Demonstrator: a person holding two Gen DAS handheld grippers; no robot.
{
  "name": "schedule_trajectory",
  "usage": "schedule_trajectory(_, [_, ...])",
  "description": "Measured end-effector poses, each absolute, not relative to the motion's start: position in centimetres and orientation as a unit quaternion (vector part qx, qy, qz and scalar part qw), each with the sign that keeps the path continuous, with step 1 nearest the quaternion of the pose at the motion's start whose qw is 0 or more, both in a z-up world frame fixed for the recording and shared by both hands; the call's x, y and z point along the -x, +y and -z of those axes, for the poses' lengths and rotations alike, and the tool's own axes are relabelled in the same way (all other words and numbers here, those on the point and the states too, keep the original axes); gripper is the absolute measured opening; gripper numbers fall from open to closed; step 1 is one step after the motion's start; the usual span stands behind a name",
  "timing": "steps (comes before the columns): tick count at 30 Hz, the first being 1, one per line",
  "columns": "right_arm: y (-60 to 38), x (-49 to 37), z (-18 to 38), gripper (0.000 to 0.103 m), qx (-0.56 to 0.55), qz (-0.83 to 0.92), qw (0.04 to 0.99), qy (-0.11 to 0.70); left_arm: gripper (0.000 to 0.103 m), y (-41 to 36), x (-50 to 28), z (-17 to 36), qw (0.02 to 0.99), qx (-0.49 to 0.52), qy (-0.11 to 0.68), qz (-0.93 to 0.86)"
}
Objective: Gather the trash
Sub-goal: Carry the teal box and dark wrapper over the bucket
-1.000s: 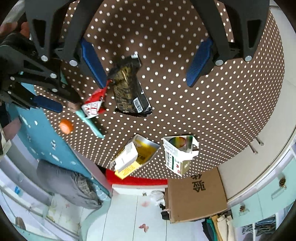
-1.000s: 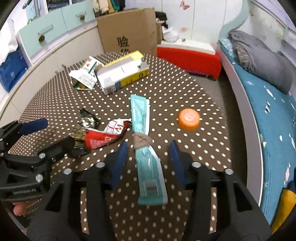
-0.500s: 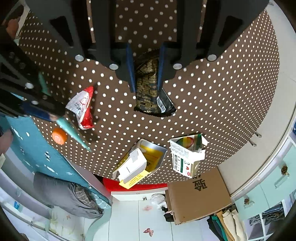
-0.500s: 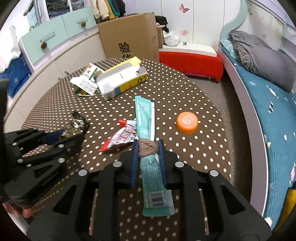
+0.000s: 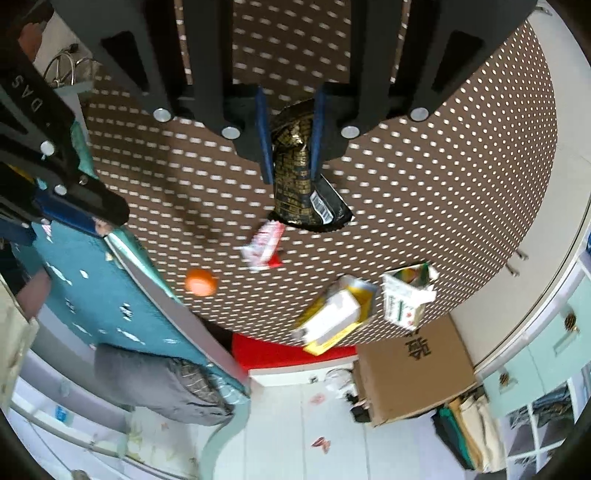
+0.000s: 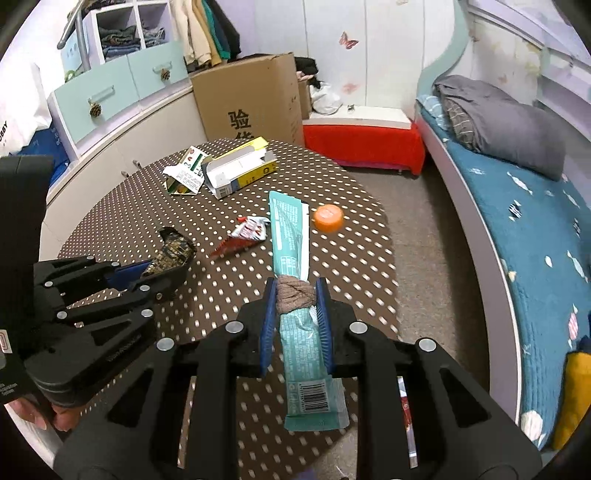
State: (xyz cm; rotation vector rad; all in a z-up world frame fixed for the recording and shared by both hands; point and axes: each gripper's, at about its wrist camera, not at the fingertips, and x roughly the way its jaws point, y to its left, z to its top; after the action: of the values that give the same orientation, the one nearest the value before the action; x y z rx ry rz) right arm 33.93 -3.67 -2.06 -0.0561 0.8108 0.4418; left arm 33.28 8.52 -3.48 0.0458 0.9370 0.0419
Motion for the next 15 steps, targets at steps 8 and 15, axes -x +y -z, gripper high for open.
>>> schedule_trajectory(8, [-9.8, -31.5, 1.7, 0.021, -0.009, -0.171, 0.909, 0.380, 0.019, 2.5, -31.8, 2.8, 0.896, -0.048, 0.440, 0.035])
schedule_trajectory(15, [-16.3, -30.1, 2.4, 0.021, -0.044, -0.108, 0.916, 0.383, 0.019, -4.5, -31.9, 3.6, 0.886, -0.082, 0.445, 0.098])
